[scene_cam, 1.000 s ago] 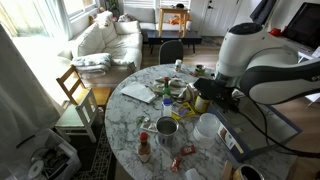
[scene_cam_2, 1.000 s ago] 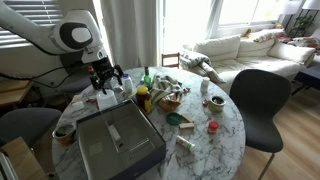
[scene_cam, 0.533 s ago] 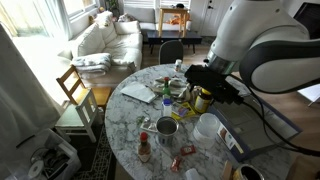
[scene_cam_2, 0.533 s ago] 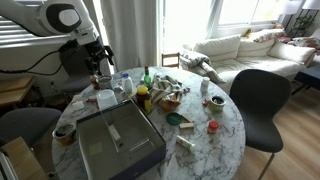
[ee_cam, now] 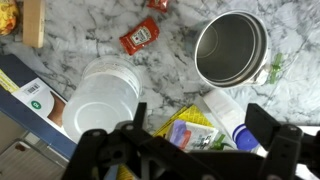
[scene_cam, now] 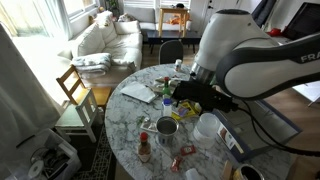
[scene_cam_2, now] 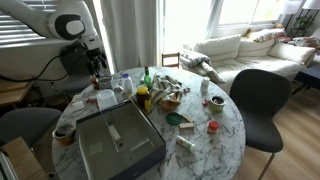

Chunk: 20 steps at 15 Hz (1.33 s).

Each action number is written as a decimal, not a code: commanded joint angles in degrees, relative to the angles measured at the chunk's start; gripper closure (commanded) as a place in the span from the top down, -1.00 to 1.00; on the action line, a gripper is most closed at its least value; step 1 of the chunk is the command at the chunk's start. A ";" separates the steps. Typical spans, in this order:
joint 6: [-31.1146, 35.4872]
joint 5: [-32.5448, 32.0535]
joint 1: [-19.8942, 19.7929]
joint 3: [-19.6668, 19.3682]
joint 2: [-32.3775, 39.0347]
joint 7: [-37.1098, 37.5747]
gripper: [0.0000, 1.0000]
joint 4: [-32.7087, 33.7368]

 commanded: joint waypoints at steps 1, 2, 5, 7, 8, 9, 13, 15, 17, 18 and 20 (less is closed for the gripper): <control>-0.10 0.04 0.00 -0.06 -0.11 -0.06 1.00 0.10; -0.10 0.04 -0.06 -0.05 -0.34 -0.06 1.00 0.11; -2.00 0.32 0.03 0.27 -0.14 -2.81 1.00 0.84; -3.30 2.57 0.14 0.85 1.02 -9.80 1.00 1.73; -4.11 3.09 0.21 1.08 1.48 -12.84 1.00 2.02; -4.94 3.54 0.28 1.30 2.05 -15.70 1.00 2.39; -6.72 3.50 0.70 1.59 5.07 -23.31 1.00 4.66; -6.63 3.26 0.93 1.46 6.78 -25.63 1.00 5.83; -5.90 2.37 1.17 1.08 8.41 -26.92 0.92 6.68; -5.19 2.27 1.27 0.99 9.39 -27.68 0.75 7.04; -4.43 2.17 1.47 0.82 10.98 -29.01 0.57 7.82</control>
